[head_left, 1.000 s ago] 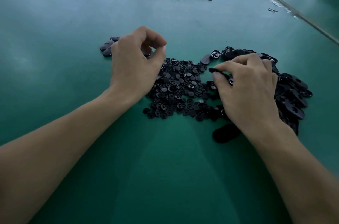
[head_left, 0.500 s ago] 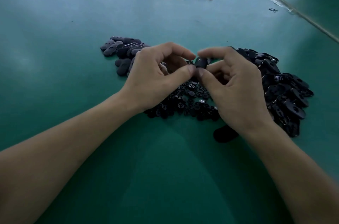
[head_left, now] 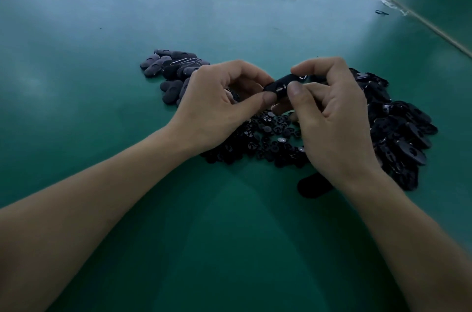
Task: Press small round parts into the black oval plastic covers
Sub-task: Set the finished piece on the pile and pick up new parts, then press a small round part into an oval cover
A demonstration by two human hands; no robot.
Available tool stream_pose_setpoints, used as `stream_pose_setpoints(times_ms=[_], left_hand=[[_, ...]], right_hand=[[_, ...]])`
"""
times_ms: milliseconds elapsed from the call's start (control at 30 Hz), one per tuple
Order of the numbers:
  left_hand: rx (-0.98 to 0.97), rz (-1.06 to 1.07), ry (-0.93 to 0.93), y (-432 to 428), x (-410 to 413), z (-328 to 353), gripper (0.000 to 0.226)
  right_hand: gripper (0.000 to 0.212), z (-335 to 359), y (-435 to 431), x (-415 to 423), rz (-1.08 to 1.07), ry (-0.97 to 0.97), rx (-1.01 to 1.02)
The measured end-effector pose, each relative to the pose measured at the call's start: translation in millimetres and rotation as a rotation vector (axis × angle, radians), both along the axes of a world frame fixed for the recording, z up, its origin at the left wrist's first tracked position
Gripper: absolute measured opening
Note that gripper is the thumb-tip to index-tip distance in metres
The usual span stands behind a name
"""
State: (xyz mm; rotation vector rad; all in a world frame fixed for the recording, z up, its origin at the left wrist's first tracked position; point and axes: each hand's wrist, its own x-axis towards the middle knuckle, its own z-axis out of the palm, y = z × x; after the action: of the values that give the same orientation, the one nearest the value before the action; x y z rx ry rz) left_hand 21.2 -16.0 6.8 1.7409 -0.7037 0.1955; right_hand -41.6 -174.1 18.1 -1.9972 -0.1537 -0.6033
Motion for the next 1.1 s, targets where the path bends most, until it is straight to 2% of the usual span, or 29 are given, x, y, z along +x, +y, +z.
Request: stream_pose_setpoints(times_ms=[133, 233, 433, 567, 667, 767, 900, 1100], left_hand=[[-0.023, -0.018, 0.011, 1.2, 1.4, 0.2, 0.016], [-0.019, 0.002, 0.010, 1.8, 2.4, -0.2, 0.016], [-0.004, 0.009, -0.010, 0.9, 1.9, -1.1, 0.010], [0.001, 0.011, -0.051, 0.2, 0.2, -1.1, 0.015], [0.012, 0.008, -0.062, 0.5, 1.0, -1.6, 0.019], [0.040, 0.058, -0.057, 1.1, 3.7, -2.3, 0.019], [0.001, 0.094, -0.015, 1.1, 5.9, -2.5, 0.015], [-0.075, 0.144, 0.024, 1.5, 7.7, -1.8, 0.018]], right_hand=[[0.015, -1.1, -1.8, 1.3, -0.075, -0.041, -0.087], [0.012, 0.3, -3.2, 2.4, -0.112, -0.057, -0.071], [0.013, 1.9, -2.8, 1.5, -0.096, -0.086, -0.043], [0.013, 0.8, -1.3, 1.9, -0.054, -0.093, -0.050], [0.021, -2.0, 1.1, 1.5, -0.064, -0.113, -0.141], [0.020, -2.6, -1.4, 1.3, -0.130, -0.095, -0.252], [0.011, -4.7, -3.9, -0.1, -0.126, 0.018, -0.474], [0.016, -4.9, -2.4, -2.5, -0.097, 0.165, -0.593]])
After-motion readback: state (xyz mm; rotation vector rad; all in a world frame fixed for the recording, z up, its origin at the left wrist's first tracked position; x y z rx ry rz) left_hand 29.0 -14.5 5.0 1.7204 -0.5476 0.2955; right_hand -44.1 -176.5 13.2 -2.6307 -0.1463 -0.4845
